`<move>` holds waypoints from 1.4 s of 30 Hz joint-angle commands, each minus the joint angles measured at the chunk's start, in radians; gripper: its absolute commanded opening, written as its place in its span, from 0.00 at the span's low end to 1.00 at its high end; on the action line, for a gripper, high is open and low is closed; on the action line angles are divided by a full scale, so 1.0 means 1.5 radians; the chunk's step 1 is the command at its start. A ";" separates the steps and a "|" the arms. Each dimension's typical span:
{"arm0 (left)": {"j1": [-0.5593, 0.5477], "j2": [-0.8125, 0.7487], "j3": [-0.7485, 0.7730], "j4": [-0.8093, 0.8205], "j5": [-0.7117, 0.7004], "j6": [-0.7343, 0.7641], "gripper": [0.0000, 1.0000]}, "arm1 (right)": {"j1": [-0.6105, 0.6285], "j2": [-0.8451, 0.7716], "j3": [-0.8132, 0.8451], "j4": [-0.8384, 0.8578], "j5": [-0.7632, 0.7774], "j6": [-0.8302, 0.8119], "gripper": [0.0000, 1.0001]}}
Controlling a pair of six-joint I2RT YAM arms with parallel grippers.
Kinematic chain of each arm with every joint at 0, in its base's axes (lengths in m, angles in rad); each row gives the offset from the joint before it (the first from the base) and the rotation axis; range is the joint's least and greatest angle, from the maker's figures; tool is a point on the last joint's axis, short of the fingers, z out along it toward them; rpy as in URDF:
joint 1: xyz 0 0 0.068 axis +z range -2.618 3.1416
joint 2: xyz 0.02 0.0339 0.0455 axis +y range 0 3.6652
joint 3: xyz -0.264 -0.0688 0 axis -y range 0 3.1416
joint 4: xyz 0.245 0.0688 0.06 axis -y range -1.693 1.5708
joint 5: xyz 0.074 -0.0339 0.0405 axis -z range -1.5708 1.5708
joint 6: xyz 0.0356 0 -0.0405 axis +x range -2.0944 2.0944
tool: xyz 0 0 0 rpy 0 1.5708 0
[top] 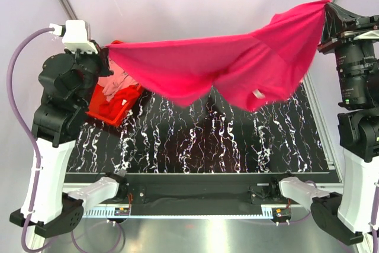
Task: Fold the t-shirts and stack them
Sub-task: Flatten the tshirt out
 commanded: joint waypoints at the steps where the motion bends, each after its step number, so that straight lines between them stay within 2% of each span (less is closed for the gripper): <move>1: 0.002 0.018 0.034 0.044 0.029 0.027 0.00 | -0.003 0.021 0.017 -0.016 -0.039 -0.024 0.00; 5: 0.002 0.038 0.048 0.039 -0.034 0.062 0.00 | -0.003 0.027 0.029 -0.056 -0.007 -0.094 0.00; 9: 0.002 0.063 0.100 0.028 -0.074 0.092 0.00 | -0.003 -0.004 -0.023 -0.039 0.039 -0.147 0.00; 12: 0.004 0.053 0.103 0.056 -0.065 0.105 0.00 | -0.003 -0.048 -0.079 0.001 0.016 -0.148 0.00; 16: 0.002 0.035 0.103 0.081 -0.015 0.107 0.00 | -0.003 -0.053 -0.055 -0.041 -0.046 -0.113 0.00; 20: 0.002 0.030 0.103 0.095 0.018 0.115 0.00 | -0.003 -0.050 -0.064 -0.019 -0.095 -0.107 0.00; 26: 0.004 0.077 0.100 0.081 0.012 0.121 0.00 | -0.003 -0.004 -0.074 0.011 -0.082 -0.112 0.00; 30: 0.005 0.126 0.126 0.069 0.003 0.124 0.00 | -0.002 0.077 0.009 -0.025 -0.063 -0.122 0.00; 34: 0.011 0.204 0.182 0.065 -0.025 0.119 0.00 | -0.003 0.143 0.043 0.019 -0.043 -0.138 0.00; 38: 0.020 0.232 0.196 0.115 -0.042 0.105 0.00 | -0.002 0.195 0.098 0.038 -0.010 -0.167 0.00; 42: 0.020 0.243 0.227 0.132 -0.051 0.094 0.00 | -0.002 0.226 0.176 0.018 -0.023 -0.176 0.00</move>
